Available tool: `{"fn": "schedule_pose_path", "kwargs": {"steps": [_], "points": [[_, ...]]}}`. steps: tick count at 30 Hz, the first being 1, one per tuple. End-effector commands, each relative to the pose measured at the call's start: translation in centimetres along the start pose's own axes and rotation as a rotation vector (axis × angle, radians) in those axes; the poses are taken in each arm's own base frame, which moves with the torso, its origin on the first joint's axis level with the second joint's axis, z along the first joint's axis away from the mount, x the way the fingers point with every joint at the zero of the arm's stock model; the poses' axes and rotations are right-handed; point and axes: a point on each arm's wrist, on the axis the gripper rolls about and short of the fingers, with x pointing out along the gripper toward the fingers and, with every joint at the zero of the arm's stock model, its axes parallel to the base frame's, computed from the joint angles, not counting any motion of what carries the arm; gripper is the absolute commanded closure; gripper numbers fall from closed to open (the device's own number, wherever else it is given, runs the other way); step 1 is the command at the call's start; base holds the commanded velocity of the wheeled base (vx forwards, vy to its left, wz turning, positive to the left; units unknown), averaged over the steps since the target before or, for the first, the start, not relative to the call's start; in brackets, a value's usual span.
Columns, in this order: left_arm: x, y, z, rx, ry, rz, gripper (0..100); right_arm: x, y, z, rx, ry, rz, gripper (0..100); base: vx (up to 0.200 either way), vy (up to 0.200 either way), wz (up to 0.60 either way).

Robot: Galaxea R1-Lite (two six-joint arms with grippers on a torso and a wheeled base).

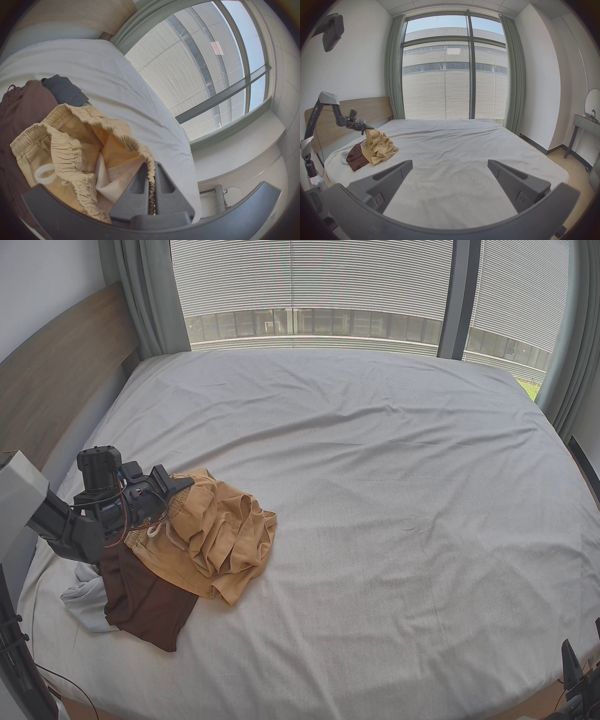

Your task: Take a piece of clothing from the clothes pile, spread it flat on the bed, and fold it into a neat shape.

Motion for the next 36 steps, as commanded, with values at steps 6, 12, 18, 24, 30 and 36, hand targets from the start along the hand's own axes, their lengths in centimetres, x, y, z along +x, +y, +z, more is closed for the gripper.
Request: {"fn": "schedule_pose_path", "kwargs": {"steps": [6,12,18,24,30,36], "points": [[-2.1,-1.0,0.1,-0.004,-0.019,-0.015,100,0.0,0.0,-0.5,0.001,0.004,0.000,0,0.000,0.000,0.00],[-2.6,-1.4,0.2,-0.103,-0.035,-0.012,100,0.0,0.0,-0.5,0.001,0.004,0.000,0,0.000,0.000,0.00],[-3.6,-2.8,0.3,-0.215,-0.027,-0.063,100,0.0,0.0,-0.5,0.001,0.004,-0.001,0,0.000,0.000,0.00],[-3.8,-4.4,0.0,-0.270,-0.021,-0.120,100,0.0,0.0,-0.5,0.001,0.004,0.000,0,0.000,0.000,0.00],[-4.0,-5.8,-0.5,-0.325,0.001,-0.155,100,0.0,0.0,-0.5,0.001,0.004,0.000,0,0.000,0.000,0.00],[-3.3,-7.3,-1.9,-0.310,0.041,-0.183,100,0.0,0.0,-0.5,0.001,0.004,0.000,0,0.000,0.000,0.00]]}}
